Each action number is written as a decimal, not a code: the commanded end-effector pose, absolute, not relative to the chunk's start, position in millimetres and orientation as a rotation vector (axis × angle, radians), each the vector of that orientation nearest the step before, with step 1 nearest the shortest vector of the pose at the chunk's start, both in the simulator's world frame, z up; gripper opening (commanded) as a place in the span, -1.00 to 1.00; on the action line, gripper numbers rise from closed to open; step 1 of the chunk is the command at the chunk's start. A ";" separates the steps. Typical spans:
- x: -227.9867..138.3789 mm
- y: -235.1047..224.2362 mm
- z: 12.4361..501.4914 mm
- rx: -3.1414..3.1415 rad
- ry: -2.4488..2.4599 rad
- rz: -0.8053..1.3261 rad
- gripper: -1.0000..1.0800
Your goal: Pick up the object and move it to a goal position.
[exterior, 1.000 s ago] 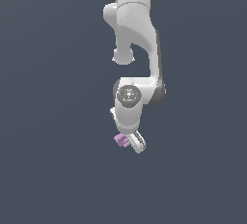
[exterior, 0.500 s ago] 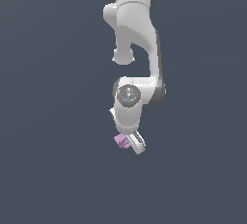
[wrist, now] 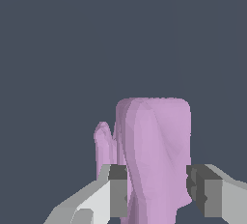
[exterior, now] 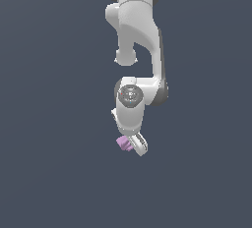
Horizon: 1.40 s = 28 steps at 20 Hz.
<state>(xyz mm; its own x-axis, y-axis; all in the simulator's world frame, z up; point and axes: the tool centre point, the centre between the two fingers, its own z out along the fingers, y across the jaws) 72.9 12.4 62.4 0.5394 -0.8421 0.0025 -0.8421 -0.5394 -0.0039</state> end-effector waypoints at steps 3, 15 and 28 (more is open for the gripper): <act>66.5 5.9 72.5 -2.753 1.507 -0.007 -1.00; 22.1 -36.5 137.9 -2.752 1.506 -0.003 -1.00; -48.2 -106.3 245.9 -2.752 1.506 0.001 -1.00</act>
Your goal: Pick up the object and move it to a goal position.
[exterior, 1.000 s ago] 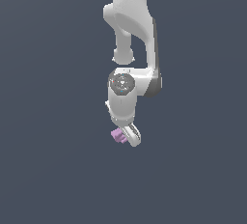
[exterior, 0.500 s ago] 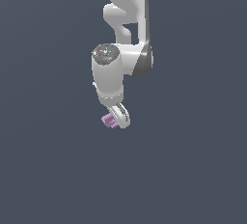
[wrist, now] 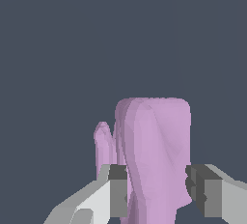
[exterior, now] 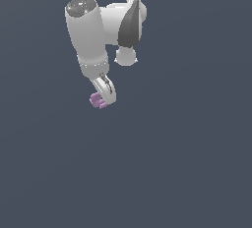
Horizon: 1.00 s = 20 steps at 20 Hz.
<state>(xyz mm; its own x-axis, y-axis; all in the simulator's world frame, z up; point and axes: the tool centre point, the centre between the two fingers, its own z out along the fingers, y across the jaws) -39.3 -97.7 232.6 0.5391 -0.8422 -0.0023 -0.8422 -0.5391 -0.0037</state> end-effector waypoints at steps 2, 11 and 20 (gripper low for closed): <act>-58.6 -117.1 262.6 -2.752 1.506 0.001 -1.00; -93.2 -155.2 321.8 -2.754 1.507 0.001 -1.00; -103.3 -168.8 343.2 -2.756 1.507 0.000 -1.00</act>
